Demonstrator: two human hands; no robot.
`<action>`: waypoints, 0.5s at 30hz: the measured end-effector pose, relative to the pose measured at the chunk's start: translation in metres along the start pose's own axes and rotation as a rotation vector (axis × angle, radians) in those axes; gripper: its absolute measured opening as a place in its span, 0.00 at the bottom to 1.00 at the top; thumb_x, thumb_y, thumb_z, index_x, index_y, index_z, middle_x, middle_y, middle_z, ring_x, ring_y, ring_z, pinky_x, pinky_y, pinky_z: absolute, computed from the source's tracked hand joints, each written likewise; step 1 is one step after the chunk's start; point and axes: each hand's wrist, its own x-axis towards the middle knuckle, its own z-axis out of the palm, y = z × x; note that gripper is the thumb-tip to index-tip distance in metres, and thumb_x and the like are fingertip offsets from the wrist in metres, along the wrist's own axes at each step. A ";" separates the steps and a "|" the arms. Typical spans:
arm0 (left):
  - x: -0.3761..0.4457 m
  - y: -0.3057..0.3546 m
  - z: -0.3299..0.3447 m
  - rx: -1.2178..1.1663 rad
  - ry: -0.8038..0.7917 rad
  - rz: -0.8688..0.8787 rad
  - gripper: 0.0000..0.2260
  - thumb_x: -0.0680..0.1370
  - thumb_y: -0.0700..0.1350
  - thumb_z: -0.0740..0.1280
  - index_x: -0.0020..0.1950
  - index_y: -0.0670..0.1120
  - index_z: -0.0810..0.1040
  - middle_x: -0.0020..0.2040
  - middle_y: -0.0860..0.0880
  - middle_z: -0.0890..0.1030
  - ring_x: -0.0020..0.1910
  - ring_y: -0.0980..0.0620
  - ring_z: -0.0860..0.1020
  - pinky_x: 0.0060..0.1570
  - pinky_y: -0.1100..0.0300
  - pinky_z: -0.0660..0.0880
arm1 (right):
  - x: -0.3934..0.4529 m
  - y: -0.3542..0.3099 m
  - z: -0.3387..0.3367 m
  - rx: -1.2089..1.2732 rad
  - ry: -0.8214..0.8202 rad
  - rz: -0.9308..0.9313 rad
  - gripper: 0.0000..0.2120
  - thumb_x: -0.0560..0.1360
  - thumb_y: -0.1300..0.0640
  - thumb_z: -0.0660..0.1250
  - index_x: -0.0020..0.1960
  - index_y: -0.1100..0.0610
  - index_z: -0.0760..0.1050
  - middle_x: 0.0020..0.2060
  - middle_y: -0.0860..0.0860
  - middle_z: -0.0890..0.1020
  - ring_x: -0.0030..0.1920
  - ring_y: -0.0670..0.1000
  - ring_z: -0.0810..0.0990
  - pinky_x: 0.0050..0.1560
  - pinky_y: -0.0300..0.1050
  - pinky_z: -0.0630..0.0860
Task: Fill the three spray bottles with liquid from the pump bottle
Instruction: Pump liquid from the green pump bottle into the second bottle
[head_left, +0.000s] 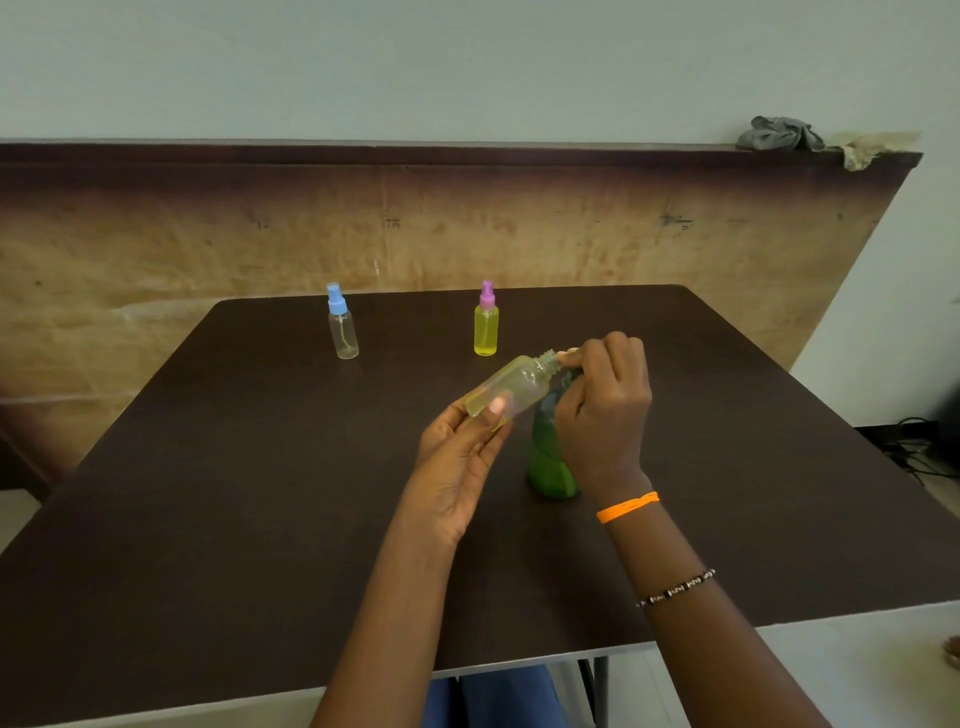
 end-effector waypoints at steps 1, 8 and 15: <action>0.000 0.000 0.001 -0.003 -0.003 0.003 0.17 0.67 0.40 0.69 0.55 0.41 0.76 0.52 0.44 0.82 0.53 0.52 0.81 0.57 0.61 0.76 | 0.002 -0.001 -0.002 -0.010 -0.015 -0.008 0.11 0.70 0.72 0.54 0.36 0.66 0.74 0.33 0.59 0.72 0.37 0.53 0.66 0.34 0.46 0.66; 0.000 -0.001 0.000 -0.022 -0.018 0.000 0.18 0.67 0.42 0.69 0.56 0.41 0.76 0.54 0.44 0.82 0.55 0.51 0.80 0.57 0.62 0.75 | 0.007 -0.004 -0.006 -0.015 -0.073 -0.015 0.10 0.67 0.70 0.55 0.38 0.65 0.74 0.35 0.58 0.73 0.38 0.53 0.66 0.36 0.46 0.66; 0.000 -0.001 -0.001 -0.018 -0.022 -0.008 0.19 0.68 0.41 0.69 0.58 0.40 0.76 0.54 0.43 0.82 0.54 0.51 0.80 0.55 0.62 0.76 | -0.001 -0.002 -0.004 -0.012 -0.084 -0.042 0.02 0.64 0.66 0.61 0.36 0.64 0.71 0.33 0.57 0.71 0.37 0.53 0.65 0.36 0.42 0.63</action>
